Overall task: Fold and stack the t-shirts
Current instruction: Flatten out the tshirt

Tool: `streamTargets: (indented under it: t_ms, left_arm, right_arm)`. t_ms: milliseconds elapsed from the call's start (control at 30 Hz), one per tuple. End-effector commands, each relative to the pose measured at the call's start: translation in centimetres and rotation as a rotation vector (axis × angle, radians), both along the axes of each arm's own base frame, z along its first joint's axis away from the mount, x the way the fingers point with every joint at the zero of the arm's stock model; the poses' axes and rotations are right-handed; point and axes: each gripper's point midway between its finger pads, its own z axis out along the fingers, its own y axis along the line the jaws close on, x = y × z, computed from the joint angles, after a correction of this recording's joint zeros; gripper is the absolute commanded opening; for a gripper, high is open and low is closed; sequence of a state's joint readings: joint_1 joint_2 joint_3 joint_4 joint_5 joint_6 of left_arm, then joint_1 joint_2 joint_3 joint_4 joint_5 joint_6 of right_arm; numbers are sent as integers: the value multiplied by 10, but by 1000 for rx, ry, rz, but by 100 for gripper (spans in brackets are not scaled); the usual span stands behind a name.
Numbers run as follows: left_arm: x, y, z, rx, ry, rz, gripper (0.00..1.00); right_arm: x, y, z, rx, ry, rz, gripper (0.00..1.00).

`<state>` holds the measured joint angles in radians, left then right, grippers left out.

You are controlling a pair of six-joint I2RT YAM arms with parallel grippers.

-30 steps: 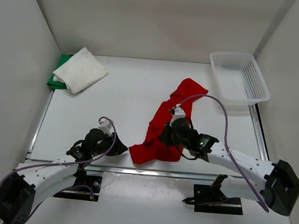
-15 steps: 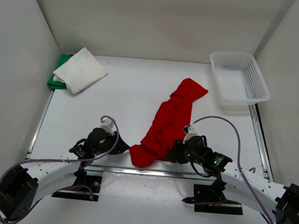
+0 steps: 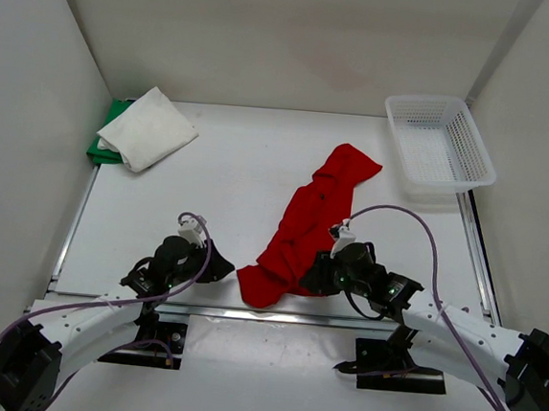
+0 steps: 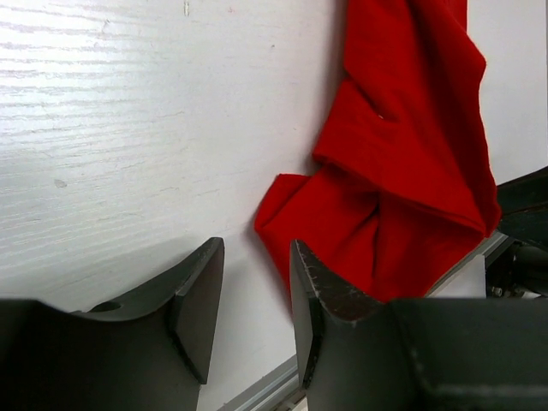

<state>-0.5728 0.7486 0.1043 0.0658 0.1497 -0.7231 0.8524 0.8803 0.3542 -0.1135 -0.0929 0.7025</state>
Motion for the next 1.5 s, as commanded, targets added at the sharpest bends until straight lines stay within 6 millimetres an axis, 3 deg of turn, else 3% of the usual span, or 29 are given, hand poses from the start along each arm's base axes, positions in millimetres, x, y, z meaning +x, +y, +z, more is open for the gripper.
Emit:
streamTargets:
  t_ms: [0, 233, 333, 400, 700, 733, 767, 833, 900, 967, 1000, 1033, 1067, 1133, 1267, 1467]
  left_arm:
    - [-3, -4, 2, 2, -4, -20, 47]
    - [-3, -7, 9, 3, -23, -22, 46]
    - [-4, -10, 10, -1, -29, -32, 47]
    - [-3, -10, 10, -3, -27, -30, 47]
    - [-6, -25, 9, -6, -21, -66, 47]
    - [-4, -24, 7, -3, -20, -60, 46]
    - [-4, -22, 4, 3, -14, -50, 46]
    - [1, -13, 2, 2, -14, -18, 46]
    - [5, -4, 5, 0, -27, 6, 45]
    - [10, 10, 4, 9, -33, 50, 47]
    - [10, 11, 8, 3, -41, 42, 47]
    - [10, 16, 3, 11, -26, 48, 47]
    - [12, 19, 3, 9, -27, 60, 47]
    - [10, 22, 1, 2, -24, 62, 48]
    - [14, 27, 5, -9, -48, 79, 48]
    - [14, 32, 5, -18, -55, 84, 47]
  right_arm:
    - [9, 14, 27, 16, -87, 16, 33]
    - [9, 26, 43, -7, -110, 25, 37]
    - [11, 31, 42, -58, -121, 37, 41]
    - [13, 29, 29, -103, -100, 30, 40]
    - [26, 63, 45, -160, -157, 115, 39]
    - [25, 67, 37, -190, -163, 134, 37]
    - [28, 76, 48, -177, -196, 153, 28]
    - [28, 88, 37, -223, -189, 190, 23]
    - [29, 103, 39, -246, -215, 220, 25]
    - [23, 112, 28, -323, -232, 247, 33]
    - [24, 123, 39, -323, -265, 260, 39]
    - [20, 132, 34, -380, -272, 279, 42]
    - [24, 126, 30, -437, -281, 265, 43]
    - [25, 137, 34, -506, -322, 272, 47]
    - [21, 133, 12, -684, -339, 269, 50]
    - [32, 134, 7, -755, -340, 203, 47]
